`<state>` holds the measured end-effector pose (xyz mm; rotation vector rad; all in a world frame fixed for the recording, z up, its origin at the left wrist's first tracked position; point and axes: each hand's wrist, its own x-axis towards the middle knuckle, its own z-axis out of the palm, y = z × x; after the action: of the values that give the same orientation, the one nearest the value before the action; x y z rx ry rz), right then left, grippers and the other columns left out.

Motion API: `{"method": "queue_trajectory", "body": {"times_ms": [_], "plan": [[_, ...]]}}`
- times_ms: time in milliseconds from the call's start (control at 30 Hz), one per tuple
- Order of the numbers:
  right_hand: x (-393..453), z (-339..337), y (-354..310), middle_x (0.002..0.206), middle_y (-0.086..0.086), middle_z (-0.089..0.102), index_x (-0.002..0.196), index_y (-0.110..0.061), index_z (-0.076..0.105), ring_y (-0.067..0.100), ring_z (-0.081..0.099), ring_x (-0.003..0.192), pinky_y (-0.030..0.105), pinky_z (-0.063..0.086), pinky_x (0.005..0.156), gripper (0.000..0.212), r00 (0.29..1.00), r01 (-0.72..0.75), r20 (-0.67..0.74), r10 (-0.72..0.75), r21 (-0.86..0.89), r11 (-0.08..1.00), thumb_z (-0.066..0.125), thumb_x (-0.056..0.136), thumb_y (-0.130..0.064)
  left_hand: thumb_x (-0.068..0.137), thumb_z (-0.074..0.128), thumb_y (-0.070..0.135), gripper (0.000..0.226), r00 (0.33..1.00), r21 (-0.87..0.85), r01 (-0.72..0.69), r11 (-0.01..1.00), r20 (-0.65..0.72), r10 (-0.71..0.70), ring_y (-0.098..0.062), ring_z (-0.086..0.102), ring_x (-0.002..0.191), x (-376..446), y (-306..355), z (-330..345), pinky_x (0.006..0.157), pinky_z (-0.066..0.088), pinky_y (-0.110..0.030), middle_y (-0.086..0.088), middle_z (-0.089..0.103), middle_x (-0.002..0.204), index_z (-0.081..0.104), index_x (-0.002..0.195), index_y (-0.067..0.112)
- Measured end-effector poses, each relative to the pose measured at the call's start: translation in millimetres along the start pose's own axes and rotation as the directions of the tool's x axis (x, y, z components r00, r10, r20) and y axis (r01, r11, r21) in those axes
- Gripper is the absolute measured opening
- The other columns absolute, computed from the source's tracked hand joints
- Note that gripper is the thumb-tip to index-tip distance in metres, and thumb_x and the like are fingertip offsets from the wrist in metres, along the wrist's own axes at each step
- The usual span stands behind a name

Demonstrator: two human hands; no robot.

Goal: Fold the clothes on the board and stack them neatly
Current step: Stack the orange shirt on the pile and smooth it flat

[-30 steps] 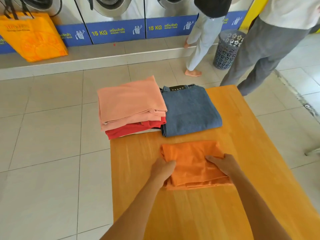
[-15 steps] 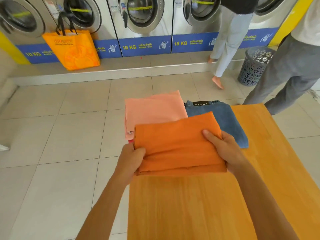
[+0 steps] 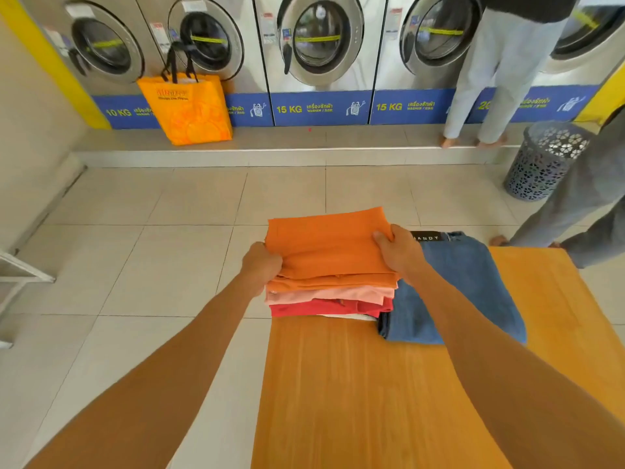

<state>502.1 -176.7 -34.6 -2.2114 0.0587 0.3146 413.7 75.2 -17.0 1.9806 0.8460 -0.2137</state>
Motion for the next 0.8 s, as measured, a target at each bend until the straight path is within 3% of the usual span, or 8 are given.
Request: {"method": "queue_trajectory", "body": {"times_ms": [233,333,400,467,533,600,700,800], "plan": [[9.9,-3.5,3.8,0.079,0.002,0.059,0.094,-0.004,0.058,0.029,0.062,0.083,0.028,0.035,0.053,0.037,0.988,0.041,-0.154,-0.035,0.037,0.998,0.052,0.099,-0.041,0.090,0.049,0.008,0.046,0.996,-0.166,-0.048,0.985,-0.076,0.036,-0.029,0.059,0.103,6.6,-4.7,-0.7,0.079,0.053,-0.039,-0.009,0.058,0.125,0.045,0.136,0.014],[2.8,1.7,6.6,0.093,0.002,0.061,0.108,-0.010,0.056,0.029,0.061,0.091,0.033,0.043,0.065,0.031,0.991,0.005,-0.132,-0.013,-0.064,0.998,0.056,0.097,-0.039,0.089,0.055,0.009,0.056,0.990,0.062,-0.052,0.997,-0.127,0.060,-0.031,0.055,0.104,-4.8,-8.0,6.4,0.081,0.051,-0.041,-0.013,0.052,0.131,0.036,0.142,0.012],[-1.6,4.4,3.8,0.111,0.010,0.060,0.119,-0.012,0.052,0.031,0.058,0.101,0.041,0.049,0.075,0.035,0.979,-0.012,-0.204,-0.027,-0.185,0.983,0.061,0.094,-0.034,0.086,0.060,0.009,0.060,0.922,0.317,-0.161,0.935,-0.289,0.257,-0.036,0.048,0.121,-8.5,-7.4,11.4,0.098,0.045,-0.049,-0.015,0.046,0.137,0.037,0.142,0.012],[-3.5,9.2,-7.7,0.126,0.013,0.054,0.127,-0.014,0.049,0.033,0.052,0.113,0.047,0.048,0.086,0.040,0.927,0.049,-0.332,-0.173,-0.348,0.936,0.062,0.089,-0.021,0.083,0.061,0.002,0.057,0.755,0.448,-0.359,0.819,-0.376,0.537,-0.033,0.042,0.132,-11.4,2.4,16.8,0.109,0.035,-0.049,-0.012,0.045,0.142,0.046,0.138,0.011],[-5.0,20.0,-22.2,0.144,0.011,0.046,0.133,-0.020,0.051,0.032,0.044,0.130,0.050,0.042,0.100,0.046,0.864,0.228,-0.292,-0.410,-0.499,0.836,0.060,0.088,-0.014,0.086,0.059,0.000,0.054,0.638,0.525,-0.515,0.677,-0.293,0.712,-0.029,0.037,0.139,-12.2,17.5,32.1,0.115,0.031,-0.048,-0.009,0.046,0.146,0.051,0.138,0.009],[-6.7,37.1,-30.8,0.159,0.009,0.032,0.136,-0.024,0.051,0.032,0.027,0.147,0.054,0.031,0.113,0.045,0.832,0.409,-0.063,-0.551,-0.600,0.687,0.055,0.092,-0.016,0.095,0.052,0.009,0.051,0.653,0.548,-0.588,0.594,-0.112,0.749,-0.025,0.025,0.148,-12.1,29.2,56.2,0.120,0.022,-0.048,-0.006,0.038,0.155,0.044,0.145,0.011],[-4.4,54.5,-15.9,0.167,0.004,0.012,0.152,-0.026,0.033,0.025,0.003,0.155,0.052,0.009,0.123,0.051,0.885,0.420,0.156,-0.438,-0.673,0.609,0.033,0.103,-0.038,0.106,0.024,0.036,0.055,0.771,0.646,-0.531,0.548,0.100,0.629,-0.022,0.000,0.153,-1.2,19.4,82.6,0.123,0.003,-0.047,-0.004,0.010,0.165,0.019,0.157,0.016],[2.4,48.0,5.0,0.168,-0.001,0.005,0.158,-0.022,0.017,0.021,-0.004,0.155,0.057,-0.001,0.121,0.063,0.945,0.288,0.081,-0.316,-0.665,0.689,0.017,0.102,-0.049,0.102,0.009,0.053,0.064,0.757,0.753,-0.495,0.434,0.127,0.641,-0.023,-0.009,0.152,12.0,-8.8,81.2,0.122,-0.001,-0.048,-0.003,-0.005,0.166,0.003,0.158,0.023]]}}
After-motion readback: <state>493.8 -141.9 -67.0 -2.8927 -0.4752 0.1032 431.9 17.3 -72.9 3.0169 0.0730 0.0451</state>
